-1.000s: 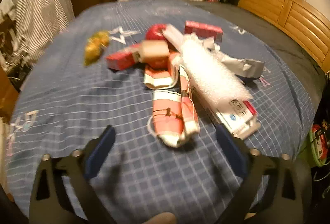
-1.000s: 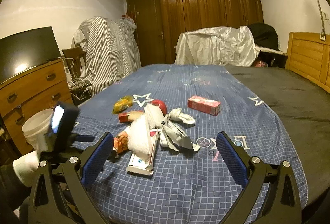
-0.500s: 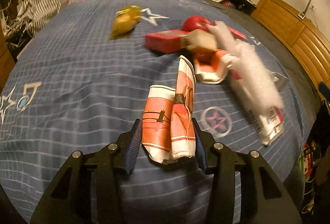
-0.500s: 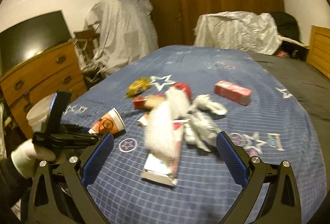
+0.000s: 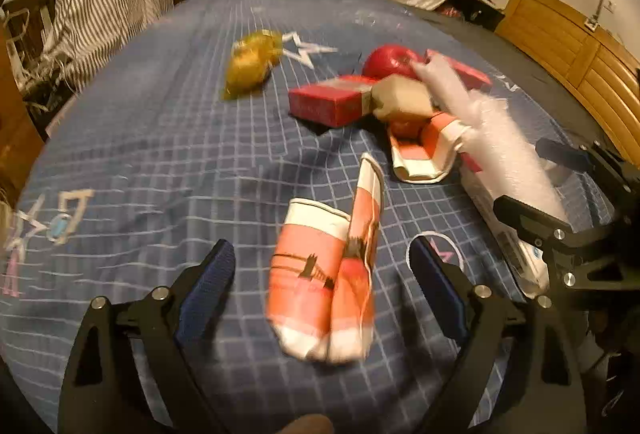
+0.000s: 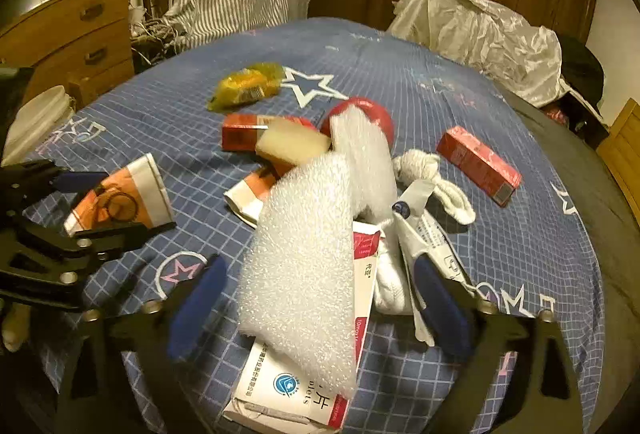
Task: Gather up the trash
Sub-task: 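Grasp the orange paper cup with left tool while right tool grasps bubble wrap, then carry the cup and bubble wrap over to the white bucket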
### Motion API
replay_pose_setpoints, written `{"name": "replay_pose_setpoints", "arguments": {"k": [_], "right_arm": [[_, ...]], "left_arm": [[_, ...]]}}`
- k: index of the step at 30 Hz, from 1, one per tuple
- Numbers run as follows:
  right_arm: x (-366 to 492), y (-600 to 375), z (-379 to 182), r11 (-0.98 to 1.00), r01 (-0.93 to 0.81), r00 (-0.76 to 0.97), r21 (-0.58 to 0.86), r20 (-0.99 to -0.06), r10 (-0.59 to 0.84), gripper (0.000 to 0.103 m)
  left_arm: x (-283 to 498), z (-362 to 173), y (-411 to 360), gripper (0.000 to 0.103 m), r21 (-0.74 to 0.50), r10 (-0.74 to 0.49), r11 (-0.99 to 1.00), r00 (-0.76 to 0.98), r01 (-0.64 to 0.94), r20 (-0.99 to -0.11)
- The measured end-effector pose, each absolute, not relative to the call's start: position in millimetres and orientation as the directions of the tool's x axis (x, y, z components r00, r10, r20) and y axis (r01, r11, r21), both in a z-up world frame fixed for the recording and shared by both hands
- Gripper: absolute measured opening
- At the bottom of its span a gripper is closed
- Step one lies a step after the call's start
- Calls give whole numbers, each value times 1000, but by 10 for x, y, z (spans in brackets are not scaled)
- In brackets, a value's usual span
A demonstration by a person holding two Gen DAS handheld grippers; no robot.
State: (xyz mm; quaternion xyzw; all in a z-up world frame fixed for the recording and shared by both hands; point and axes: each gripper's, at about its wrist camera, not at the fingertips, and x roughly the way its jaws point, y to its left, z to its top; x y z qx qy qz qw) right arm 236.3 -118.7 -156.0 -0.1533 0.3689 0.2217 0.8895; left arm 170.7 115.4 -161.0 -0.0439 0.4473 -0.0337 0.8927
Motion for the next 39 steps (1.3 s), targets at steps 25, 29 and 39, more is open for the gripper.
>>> {"name": "replay_pose_setpoints", "arguments": {"k": [25,29,39], "right_arm": [[1340,-1992,-714,913,-402,836,63,-381,394,54],[1085,-2168,-496,920,-388,868,61,-313,387,54],[769,-2540,-218,934,-351,901,67,-249,356,55]], "left_arm": [[1025,-622,775,48,-101,-43,995,842,-14,-538],[880,-371,570,49,-78,-24,997,889,-13,-457],[723,-120,345,49,-67,-14,998,930,-11,-368]]}}
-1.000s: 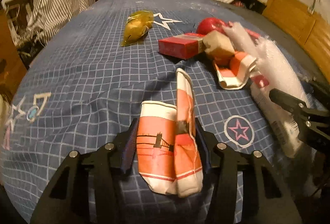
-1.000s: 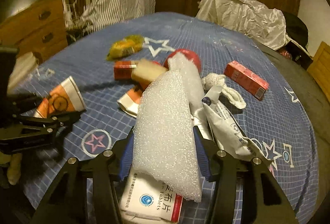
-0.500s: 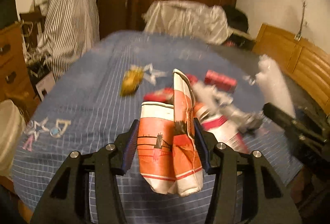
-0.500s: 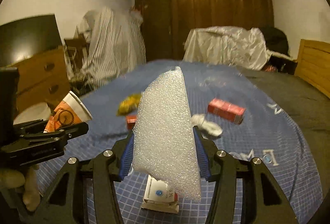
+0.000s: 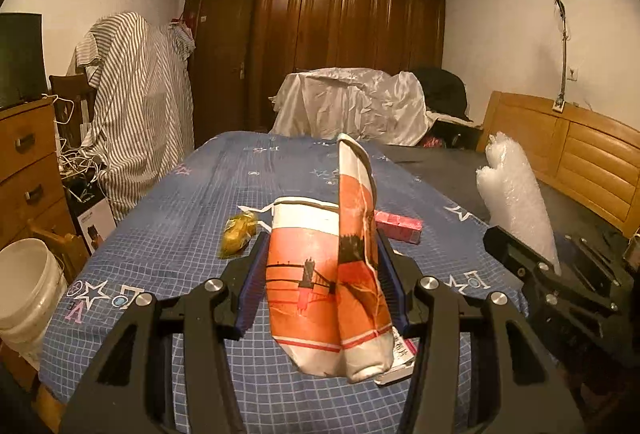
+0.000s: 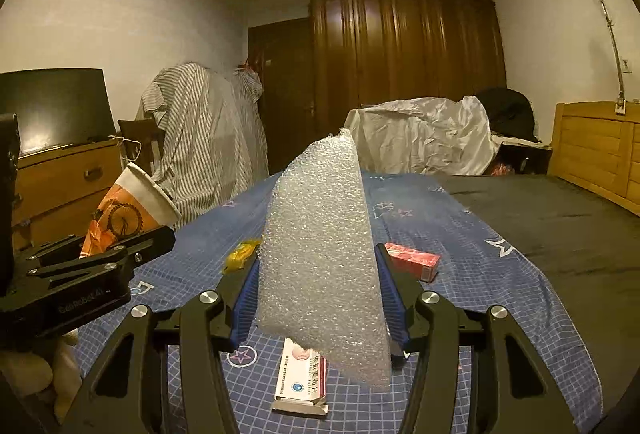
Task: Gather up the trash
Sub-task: 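Carry the cup and bubble wrap over to the white bucket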
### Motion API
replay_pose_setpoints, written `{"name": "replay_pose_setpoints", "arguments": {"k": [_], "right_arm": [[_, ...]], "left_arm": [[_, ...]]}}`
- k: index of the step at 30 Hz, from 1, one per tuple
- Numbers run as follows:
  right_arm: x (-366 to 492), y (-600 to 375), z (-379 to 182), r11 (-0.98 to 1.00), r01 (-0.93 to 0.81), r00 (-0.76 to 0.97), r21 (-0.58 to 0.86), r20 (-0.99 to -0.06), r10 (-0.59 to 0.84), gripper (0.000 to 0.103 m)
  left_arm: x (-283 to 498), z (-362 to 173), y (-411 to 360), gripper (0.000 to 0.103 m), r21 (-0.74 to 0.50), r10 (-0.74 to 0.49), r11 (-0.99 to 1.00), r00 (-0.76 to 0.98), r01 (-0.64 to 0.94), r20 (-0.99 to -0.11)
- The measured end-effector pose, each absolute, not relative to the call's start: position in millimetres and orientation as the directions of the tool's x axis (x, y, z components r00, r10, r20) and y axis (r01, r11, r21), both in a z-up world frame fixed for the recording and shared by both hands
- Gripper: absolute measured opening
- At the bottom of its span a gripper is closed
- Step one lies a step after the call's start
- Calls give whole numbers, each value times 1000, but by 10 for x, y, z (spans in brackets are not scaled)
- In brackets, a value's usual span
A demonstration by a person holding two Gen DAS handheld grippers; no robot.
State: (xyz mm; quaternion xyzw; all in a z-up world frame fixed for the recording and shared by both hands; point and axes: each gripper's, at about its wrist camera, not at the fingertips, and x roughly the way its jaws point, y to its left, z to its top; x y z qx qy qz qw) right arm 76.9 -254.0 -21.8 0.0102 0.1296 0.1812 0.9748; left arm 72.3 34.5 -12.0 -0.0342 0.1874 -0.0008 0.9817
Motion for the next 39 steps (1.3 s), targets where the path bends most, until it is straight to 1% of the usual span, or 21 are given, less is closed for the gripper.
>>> {"name": "replay_pose_setpoints", "arguments": {"k": [6,11,15,20,26,32,39], "right_arm": [[751,-2638,-164,936,-345,903,68,-248,351,55],[780,-2538,-119,932,-357,897,64,-256,361,55],[867,-2368,-43,916,-397,880,56,-259,397,55],[958,-1973,116,878,-477,845,46,-252,472,55],[1059,-1199,271,805,-591,770,48,-265,581,55],[1060,-318,437,726,-687,688,38,-288,666,55],[1068,980,543,595,-802,540,43,-373,755,55]], "left_arm": [[700,-108,307,49,-63,-21,998,930,-3,-366],[683,-104,337,49,-62,-13,998,933,-10,-361],[673,-76,492,49,-66,22,997,933,-49,-358],[643,12,872,49,-67,100,989,930,-132,-353],[562,161,1420,49,-53,215,967,913,-248,-348],[384,278,2147,49,-68,326,925,874,-373,-361],[51,378,3086,49,-86,450,849,798,-522,-400]]}}
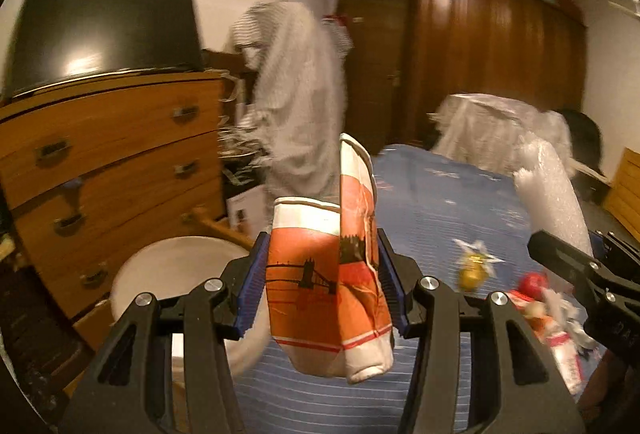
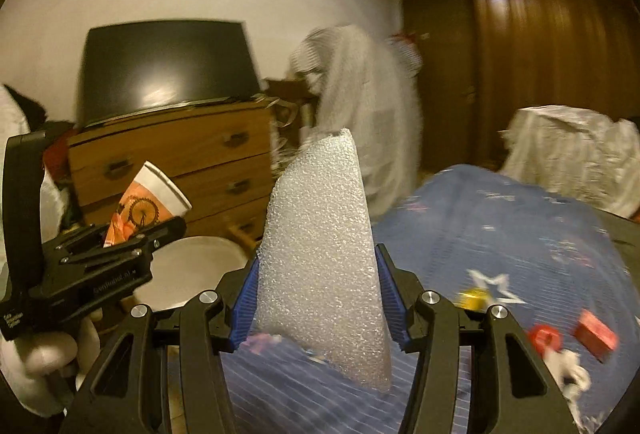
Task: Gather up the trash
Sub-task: 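Carry the cup and bubble wrap over to the white bucket, then open both tools to drop the cup and bubble wrap into the bucket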
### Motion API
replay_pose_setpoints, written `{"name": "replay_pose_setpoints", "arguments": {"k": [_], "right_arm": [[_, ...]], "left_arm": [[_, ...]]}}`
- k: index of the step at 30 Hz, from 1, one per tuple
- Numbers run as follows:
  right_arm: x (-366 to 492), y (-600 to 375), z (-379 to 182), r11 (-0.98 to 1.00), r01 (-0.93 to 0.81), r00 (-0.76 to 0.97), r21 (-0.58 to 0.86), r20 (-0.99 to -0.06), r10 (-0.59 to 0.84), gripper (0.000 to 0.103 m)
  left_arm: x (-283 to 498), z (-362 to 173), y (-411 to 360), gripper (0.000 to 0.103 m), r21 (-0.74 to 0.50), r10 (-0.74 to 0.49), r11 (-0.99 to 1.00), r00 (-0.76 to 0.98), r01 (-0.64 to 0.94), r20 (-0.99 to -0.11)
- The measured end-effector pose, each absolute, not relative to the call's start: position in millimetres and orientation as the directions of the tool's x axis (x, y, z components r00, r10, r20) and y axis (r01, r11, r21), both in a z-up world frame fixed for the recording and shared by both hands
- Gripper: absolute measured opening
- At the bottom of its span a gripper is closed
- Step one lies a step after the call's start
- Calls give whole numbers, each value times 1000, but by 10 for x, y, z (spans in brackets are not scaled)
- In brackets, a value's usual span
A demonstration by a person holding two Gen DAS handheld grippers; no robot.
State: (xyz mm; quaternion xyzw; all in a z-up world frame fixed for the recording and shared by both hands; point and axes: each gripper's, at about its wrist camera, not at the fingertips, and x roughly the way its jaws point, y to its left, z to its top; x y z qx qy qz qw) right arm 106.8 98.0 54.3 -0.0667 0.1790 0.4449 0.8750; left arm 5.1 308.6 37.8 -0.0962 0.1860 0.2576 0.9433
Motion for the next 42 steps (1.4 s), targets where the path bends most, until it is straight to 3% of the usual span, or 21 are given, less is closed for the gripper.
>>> {"name": "replay_pose_setpoints", "arguments": {"k": [10,16,21,38,40,42], "right_arm": [[1258,3134,506,399,-912,273,97,-583,765,55],[1368,4391,160,301,-943,105,138,-738,667,55],[1476,4904,-261,283,-946,37,159,-814,580,55],[1704,4956,-750,288,-942,2,174,-854,520,55],[1718,4956,-758,288,-942,4,172,-852,523,60],[1729,4950,-736,287,-942,7,174,-844,536,75]], "left_arm": [[-193,188,4316,49,-113,490,758,675,-642,-552],[-104,-140,4820,49,-142,441,730,621,-668,-648],[-63,-434,5083,49,-168,391,718,591,-675,-705],[19,-881,5392,50,-183,345,707,559,-683,-754],[28,-895,5410,52,-179,350,703,553,-689,-756],[19,-893,5432,67,-170,367,693,545,-701,-753]]}}
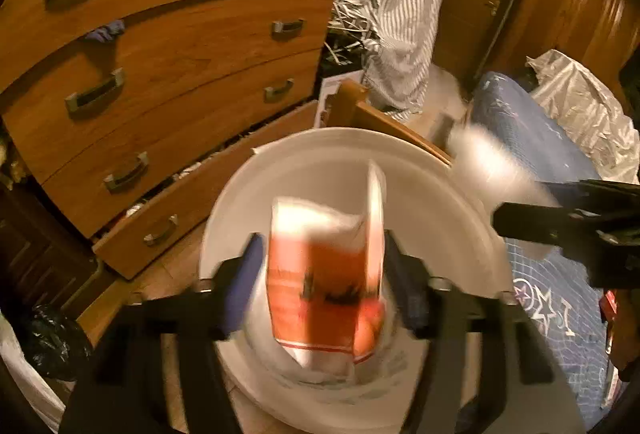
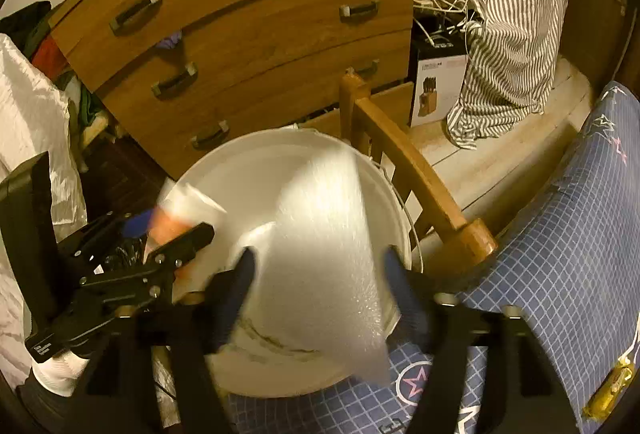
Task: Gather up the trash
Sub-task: 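Open both tools to drop the cup and bubble wrap into the bucket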
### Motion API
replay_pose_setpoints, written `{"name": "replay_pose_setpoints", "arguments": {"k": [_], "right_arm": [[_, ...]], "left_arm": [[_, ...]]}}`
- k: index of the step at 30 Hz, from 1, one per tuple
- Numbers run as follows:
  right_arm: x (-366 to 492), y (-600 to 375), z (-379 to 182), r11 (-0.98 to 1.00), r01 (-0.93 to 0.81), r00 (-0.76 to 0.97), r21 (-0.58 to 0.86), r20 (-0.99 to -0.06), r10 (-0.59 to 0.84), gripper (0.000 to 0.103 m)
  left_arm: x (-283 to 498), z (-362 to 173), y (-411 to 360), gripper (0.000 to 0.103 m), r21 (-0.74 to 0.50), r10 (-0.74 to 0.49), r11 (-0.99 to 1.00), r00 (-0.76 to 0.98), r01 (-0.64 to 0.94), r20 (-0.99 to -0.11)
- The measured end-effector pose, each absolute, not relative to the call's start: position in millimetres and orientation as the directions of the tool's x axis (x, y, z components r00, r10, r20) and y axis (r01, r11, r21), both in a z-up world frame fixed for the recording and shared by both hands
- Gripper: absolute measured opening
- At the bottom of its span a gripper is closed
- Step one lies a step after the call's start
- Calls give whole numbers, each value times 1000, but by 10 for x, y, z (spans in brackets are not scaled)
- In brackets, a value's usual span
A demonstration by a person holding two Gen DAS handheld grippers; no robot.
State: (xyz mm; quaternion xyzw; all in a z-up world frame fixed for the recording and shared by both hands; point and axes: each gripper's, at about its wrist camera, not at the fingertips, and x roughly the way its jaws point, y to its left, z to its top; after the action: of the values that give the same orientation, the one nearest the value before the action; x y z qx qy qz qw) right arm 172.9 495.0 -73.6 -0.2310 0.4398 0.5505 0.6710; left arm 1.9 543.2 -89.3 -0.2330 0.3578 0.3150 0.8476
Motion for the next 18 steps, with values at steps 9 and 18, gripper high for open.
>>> {"name": "replay_pose_setpoints", "arguments": {"k": [9,18], "right_arm": [[1856,4751,-635,310,-927,9,210,-815,580,76],[1846,3309,-359,380,-903,143,200,-695,705,76]], "left_arm": [[11,-868,5436,68,-167,379,687,545,-707,-748],[200,-733,4781,68,-190,319,769,624,-610,-713]]}}
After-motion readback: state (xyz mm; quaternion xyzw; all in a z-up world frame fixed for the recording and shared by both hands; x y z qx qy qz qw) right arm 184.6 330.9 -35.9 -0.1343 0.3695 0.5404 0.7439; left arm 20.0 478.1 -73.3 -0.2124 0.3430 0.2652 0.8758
